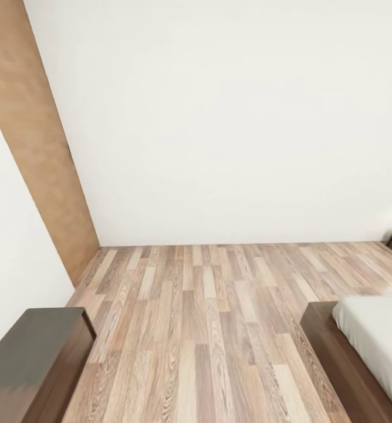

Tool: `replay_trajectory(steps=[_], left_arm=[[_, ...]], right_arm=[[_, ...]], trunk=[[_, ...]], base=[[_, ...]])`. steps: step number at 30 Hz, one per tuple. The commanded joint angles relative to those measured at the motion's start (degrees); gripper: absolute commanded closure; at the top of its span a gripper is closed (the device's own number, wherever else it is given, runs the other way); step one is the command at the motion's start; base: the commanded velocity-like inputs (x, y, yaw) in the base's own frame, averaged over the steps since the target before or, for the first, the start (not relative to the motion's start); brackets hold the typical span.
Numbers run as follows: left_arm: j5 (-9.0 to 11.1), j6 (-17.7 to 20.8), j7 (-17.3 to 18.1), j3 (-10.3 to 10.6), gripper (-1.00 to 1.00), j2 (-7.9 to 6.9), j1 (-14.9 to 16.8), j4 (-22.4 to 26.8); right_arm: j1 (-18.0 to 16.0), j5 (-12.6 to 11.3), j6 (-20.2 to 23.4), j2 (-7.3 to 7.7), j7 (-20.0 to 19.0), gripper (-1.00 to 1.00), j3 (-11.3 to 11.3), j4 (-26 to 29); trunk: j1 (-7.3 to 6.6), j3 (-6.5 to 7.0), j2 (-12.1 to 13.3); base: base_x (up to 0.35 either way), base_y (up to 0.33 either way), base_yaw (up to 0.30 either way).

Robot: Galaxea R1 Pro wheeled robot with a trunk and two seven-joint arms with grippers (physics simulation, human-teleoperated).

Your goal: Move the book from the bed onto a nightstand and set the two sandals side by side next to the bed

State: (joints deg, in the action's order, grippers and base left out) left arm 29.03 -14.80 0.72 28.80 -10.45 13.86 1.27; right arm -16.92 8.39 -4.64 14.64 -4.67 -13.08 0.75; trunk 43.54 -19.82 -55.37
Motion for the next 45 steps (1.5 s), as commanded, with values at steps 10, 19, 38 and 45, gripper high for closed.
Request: replay_trajectory(steps=[10, 19, 38, 45], left_arm=[[0.5, -0.1, 0.1, 0.5, -1.0, 0.13, 0.0, 0.0], [0.5, -0.1, 0.1, 0.5, -1.0, 0.17, 0.0, 0.0], [0.5, -0.1, 0.1, 0.6, -1.0, 0.17, 0.0, 0.0], [0.5, -0.1, 0.1, 0.6, -1.0, 0.17, 0.0, 0.0]], right_arm=[[0.0, 0.6, -0.2, -0.12, -0.2, -1.0, -0.4, -0.1], [0.0, 0.6, -0.2, -0.35, -0.2, -1.0, -0.4, -0.1], [0.0, 0.6, -0.2, -0.49, -0.2, -1.0, -0.3, -0.1], [0.0, 0.6, -0.2, -0.49, -0.2, -1.0, -0.3, -0.1]], trunk=[[0.04, -0.06, 0.0], [0.04, -0.06, 0.0], [0.04, -0.06, 0.0], [0.04, -0.06, 0.0]], base=[[0.34, 0.0, 0.0], [0.34, 0.0, 0.0], [0.34, 0.0, 0.0], [0.34, 0.0, -0.001]])
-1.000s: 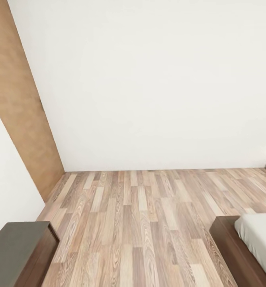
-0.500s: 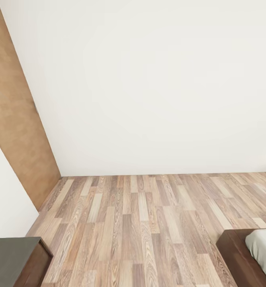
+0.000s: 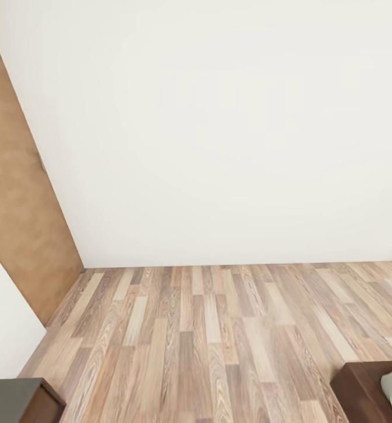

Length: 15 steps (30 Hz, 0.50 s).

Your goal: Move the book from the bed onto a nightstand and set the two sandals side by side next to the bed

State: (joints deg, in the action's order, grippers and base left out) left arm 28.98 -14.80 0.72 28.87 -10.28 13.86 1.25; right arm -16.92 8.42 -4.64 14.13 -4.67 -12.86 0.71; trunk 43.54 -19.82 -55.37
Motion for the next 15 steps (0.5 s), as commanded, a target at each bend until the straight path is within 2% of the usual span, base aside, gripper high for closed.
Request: replay_trajectory(steps=[1, 6, 15], left_arm=[[0.5, -0.1, 0.1, 0.5, -1.0, -0.01, 0.0, 0.0], [0.5, -0.1, 0.1, 0.5, -1.0, -0.01, 0.0, 0.0], [0.5, -0.1, 0.1, 0.5, -1.0, -0.01, 0.0, 0.0]], right_arm=[[0.0, 0.6, -0.2, 0.02, -0.2, -1.0, -0.5, -0.1], [0.0, 0.6, -0.2, 0.02, -0.2, -1.0, -0.5, -0.1], [0.0, 0.6, -0.2, -0.01, -0.2, -1.0, -0.5, -0.1]], trunk=[[0.04, -0.06, 0.0], [0.04, -0.06, 0.0], [0.04, -0.06, 0.0]], base=[[0.34, 0.0, -0.015], [0.34, 0.0, -0.1], [0.34, 0.0, -0.219]])
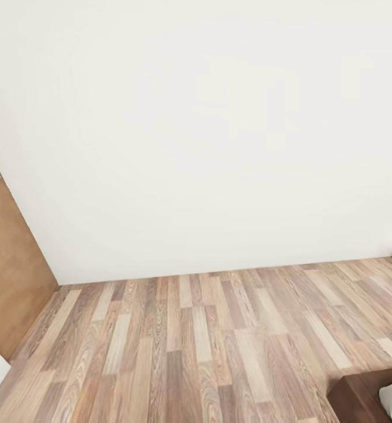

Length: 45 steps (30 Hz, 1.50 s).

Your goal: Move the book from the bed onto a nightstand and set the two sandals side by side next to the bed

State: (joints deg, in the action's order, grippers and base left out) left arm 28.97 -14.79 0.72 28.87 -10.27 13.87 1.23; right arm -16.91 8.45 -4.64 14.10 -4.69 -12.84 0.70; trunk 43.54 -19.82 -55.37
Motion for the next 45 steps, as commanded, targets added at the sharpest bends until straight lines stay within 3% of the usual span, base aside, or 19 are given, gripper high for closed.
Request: replay_trajectory(steps=[1, 13, 30, 45], left_arm=[[0.6, -0.1, 0.1, 0.5, -1.0, -0.01, 0.0, 0.0], [0.6, -0.1, 0.1, 0.5, -1.0, -0.01, 0.0, 0.0], [0.6, -0.1, 0.1, 0.5, -1.0, -0.01, 0.0, 0.0], [0.6, -0.1, 0.1, 1.2, -1.0, -0.01, 0.0, 0.0]], right_arm=[[-0.1, 0.6, -0.2, 0.01, -0.2, -1.0, -0.5, -0.1], [0.0, 3.7, -0.2, -0.51, -0.1, -1.0, -0.6, 0.0], [0.0, 4.0, -0.2, -0.57, -0.1, -1.0, -0.6, -0.1], [0.0, 4.0, -0.2, -0.57, -0.1, -1.0, -0.6, -0.1]], trunk=[[0.04, -0.06, 0.0], [0.04, 0.5, 0.0], [0.04, 0.82, 0.0], [0.04, 1.72, 0.0]], base=[[0.34, 0.0, -0.177], [0.34, 0.0, -0.053], [0.34, 0.0, -0.013], [0.34, 0.033, -0.174]])
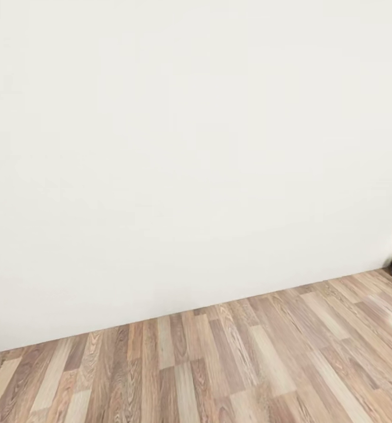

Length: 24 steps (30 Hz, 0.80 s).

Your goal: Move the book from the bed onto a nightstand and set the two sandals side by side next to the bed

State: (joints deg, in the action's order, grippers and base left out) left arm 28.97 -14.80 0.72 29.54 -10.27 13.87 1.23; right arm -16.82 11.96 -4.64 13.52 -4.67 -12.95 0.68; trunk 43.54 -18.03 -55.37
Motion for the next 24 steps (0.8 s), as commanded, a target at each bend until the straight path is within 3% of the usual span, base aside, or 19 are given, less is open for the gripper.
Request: replay_trajectory(steps=[1, 24], left_arm=[[0.6, -0.1, 0.1, 0.5, -1.0, -0.02, 0.0, 0.0], [0.6, -0.2, 0.1, 1.0, -1.0, 0.36, 0.0, 0.0]], right_arm=[[-0.1, 0.5, -0.2, 0.02, -0.2, -1.0, -0.5, -0.1], [-0.1, 0.5, -0.2, 0.02, -0.2, -1.0, -0.5, -0.1]], trunk=[[0.04, 0.0, 0.0], [0.04, 1.36, 0.0]], base=[[0.34, 0.09, -0.227], [0.34, 0.112, -0.241]])
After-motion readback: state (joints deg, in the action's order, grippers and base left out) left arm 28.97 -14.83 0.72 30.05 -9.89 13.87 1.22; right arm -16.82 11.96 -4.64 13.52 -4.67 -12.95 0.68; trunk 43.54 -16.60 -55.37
